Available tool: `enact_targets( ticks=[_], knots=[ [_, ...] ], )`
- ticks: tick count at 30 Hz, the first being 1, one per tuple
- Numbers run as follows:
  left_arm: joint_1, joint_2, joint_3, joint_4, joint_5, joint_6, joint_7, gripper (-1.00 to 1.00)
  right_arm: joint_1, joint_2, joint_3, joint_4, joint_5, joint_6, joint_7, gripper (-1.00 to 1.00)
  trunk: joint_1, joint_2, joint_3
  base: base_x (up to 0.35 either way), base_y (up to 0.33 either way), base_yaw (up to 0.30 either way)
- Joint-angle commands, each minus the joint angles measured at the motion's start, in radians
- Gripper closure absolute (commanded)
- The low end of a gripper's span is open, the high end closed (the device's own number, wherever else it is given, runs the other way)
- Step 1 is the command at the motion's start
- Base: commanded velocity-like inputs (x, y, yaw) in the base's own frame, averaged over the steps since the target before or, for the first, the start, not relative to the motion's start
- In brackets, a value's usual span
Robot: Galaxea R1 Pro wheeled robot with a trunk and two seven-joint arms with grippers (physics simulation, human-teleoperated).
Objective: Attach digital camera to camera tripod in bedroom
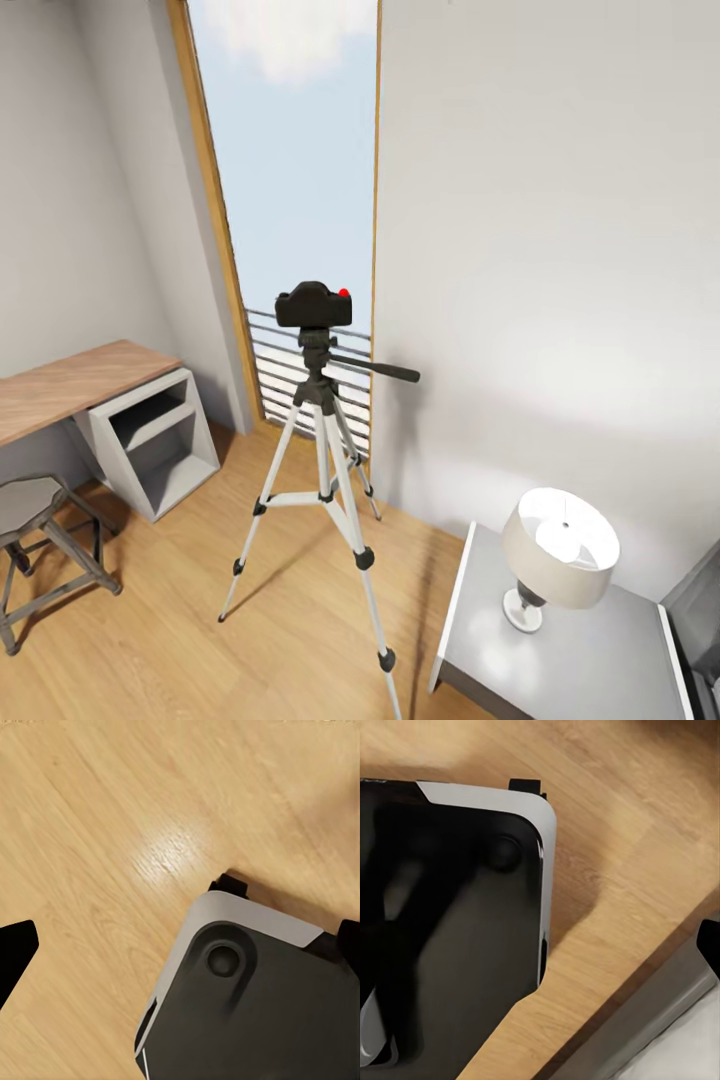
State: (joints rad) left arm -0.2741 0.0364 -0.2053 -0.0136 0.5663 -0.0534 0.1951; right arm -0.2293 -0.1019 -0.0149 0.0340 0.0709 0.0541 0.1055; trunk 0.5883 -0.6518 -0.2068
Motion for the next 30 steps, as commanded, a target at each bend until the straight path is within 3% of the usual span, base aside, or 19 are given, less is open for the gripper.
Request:
enact_targets(
  ticks=[1, 30],
  knots=[
    [0.000, 0.000, -0.008, 0.000, 0.009, -0.002, 0.003, -1.00, -0.001, 0.000, -0.002, 0.001, 0.007, 0.001, 0.003, -1.00, 0.000, -0.001, 0.000, 0.000, 0.000, -0.005],
    [-0.001, 0.000, -0.008, 0.000, 0.009, -0.002, 0.003, -1.00, -0.001, -0.001, 0.000, 0.001, 0.009, 0.000, 0.002, -1.00, 0.000, -0.001, 0.040, 0.000, 0.000, 0.000]
  ],
)
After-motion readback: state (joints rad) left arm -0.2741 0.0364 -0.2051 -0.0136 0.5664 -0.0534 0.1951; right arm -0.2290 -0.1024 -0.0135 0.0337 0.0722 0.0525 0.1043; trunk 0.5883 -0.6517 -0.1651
